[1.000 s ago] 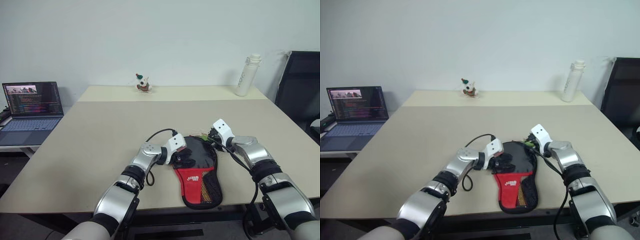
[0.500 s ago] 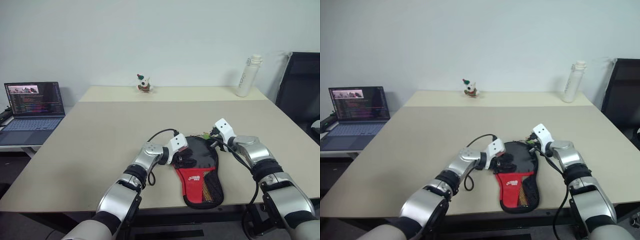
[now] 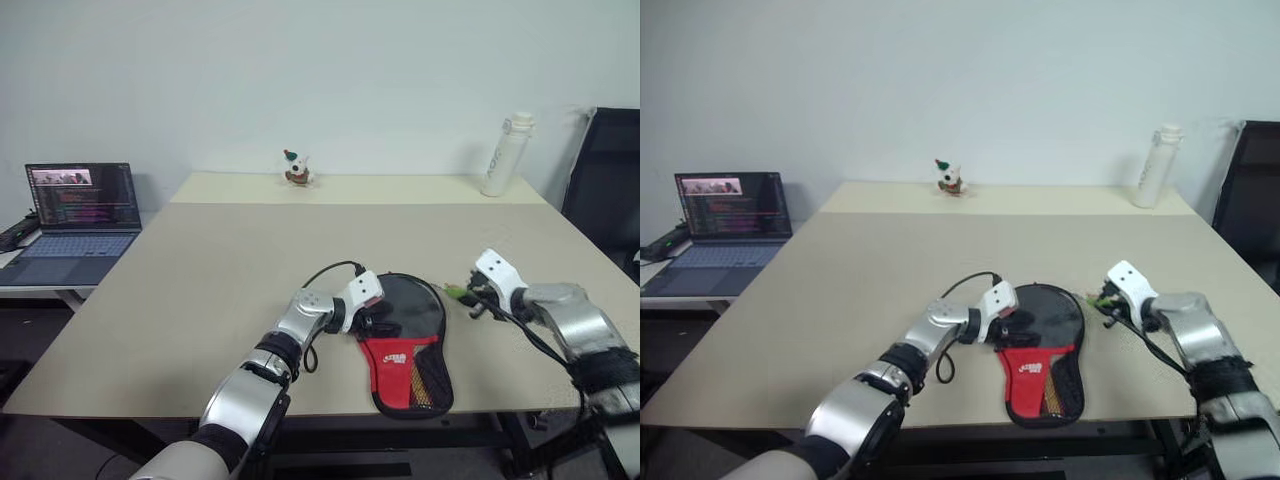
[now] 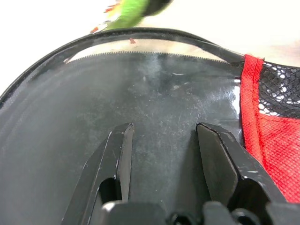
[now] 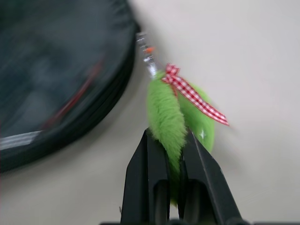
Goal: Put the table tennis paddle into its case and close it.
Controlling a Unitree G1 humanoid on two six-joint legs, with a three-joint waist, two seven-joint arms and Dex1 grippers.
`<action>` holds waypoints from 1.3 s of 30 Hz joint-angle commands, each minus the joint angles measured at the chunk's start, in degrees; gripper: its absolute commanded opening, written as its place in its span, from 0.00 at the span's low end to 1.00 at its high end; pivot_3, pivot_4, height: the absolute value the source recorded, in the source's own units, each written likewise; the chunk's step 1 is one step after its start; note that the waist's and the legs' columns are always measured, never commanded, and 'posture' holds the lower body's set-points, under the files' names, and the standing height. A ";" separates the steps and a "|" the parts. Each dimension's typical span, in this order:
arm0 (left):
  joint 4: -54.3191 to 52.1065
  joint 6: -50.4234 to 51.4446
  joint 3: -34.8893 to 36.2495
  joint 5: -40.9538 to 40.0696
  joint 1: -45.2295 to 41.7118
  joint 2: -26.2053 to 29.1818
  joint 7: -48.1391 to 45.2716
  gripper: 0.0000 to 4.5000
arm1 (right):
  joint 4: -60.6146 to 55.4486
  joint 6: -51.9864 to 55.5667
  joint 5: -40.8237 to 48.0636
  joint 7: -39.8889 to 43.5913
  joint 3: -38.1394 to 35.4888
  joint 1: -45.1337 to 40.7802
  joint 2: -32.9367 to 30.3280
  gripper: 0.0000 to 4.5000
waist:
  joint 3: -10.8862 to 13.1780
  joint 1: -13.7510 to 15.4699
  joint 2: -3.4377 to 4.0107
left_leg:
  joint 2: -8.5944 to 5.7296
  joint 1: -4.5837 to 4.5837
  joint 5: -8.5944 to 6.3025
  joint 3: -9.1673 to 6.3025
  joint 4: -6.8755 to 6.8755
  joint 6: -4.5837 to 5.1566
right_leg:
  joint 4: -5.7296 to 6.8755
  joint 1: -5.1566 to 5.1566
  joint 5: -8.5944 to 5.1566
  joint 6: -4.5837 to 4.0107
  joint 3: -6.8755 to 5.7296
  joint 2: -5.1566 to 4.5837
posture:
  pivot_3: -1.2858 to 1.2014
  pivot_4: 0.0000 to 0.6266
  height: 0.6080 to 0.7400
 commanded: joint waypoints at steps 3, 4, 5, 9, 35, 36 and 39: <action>2.97 0.98 -1.96 2.35 1.27 -1.75 0.14 0.52 | -23.03 9.20 5.78 7.07 -4.91 12.81 -10.39 0.01 | -0.02 0.55 0.05 | -0.06 -0.06 -0.02 -0.11 0.02 0.02 | -0.04 0.01 -0.04 0.06 -0.07 -0.04 | 0.52 0.24 1.00; 3.01 0.95 -1.93 2.37 1.20 -1.82 0.15 0.52 | -26.01 10.47 6.82 7.74 -5.52 14.55 -11.64 0.01 | -0.04 0.57 0.07 | -0.06 -0.06 -0.04 -0.08 0.04 0.04 | -0.05 0.01 -0.04 0.07 -0.05 -0.05 | 0.52 0.24 1.00; 3.08 0.91 -1.93 2.43 1.07 -1.94 0.24 0.52 | -30.24 12.01 8.36 8.81 -6.30 17.28 -13.35 0.01 | -0.04 0.55 0.07 | -0.09 -0.05 -0.06 -0.08 0.05 0.05 | -0.05 0.01 -0.06 0.09 -0.03 -0.08 | 0.52 0.24 1.00; 3.33 0.64 -1.98 2.64 0.70 -2.23 0.45 0.52 | -42.70 15.12 12.68 11.26 -8.23 26.22 -17.97 0.01 | -0.04 0.59 0.06 | -0.11 -0.04 -0.08 -0.14 0.09 0.07 | -0.07 0.07 -0.08 0.11 -0.11 -0.11 | 0.52 0.24 1.00; 4.04 0.12 -2.30 3.39 -0.26 -3.09 2.55 0.52 | -70.15 21.58 31.25 12.29 -10.45 44.84 -23.52 0.01 | -0.02 0.76 -0.01 | -0.20 -0.04 -0.09 -0.18 0.14 0.06 | -0.14 0.14 -0.15 0.04 -0.15 -0.23 | 0.52 0.24 1.00; 4.04 0.09 -2.33 3.42 -0.28 -3.11 2.61 0.52 | -70.48 21.39 31.40 12.30 -10.12 45.20 -23.63 0.01 | -0.02 0.79 -0.01 | -0.20 -0.04 -0.09 -0.18 0.14 0.06 | -0.14 0.14 -0.15 0.04 -0.16 -0.23 | 0.52 0.24 1.00; 4.03 0.04 -2.34 3.47 -0.35 -3.23 2.75 0.52 | -70.80 21.06 31.00 10.90 -8.26 45.07 -23.17 0.01 | -0.03 0.86 -0.01 | -0.20 -0.04 -0.09 -0.18 0.14 0.06 | -0.15 0.14 -0.16 0.03 -0.17 -0.24 | 0.52 0.24 1.00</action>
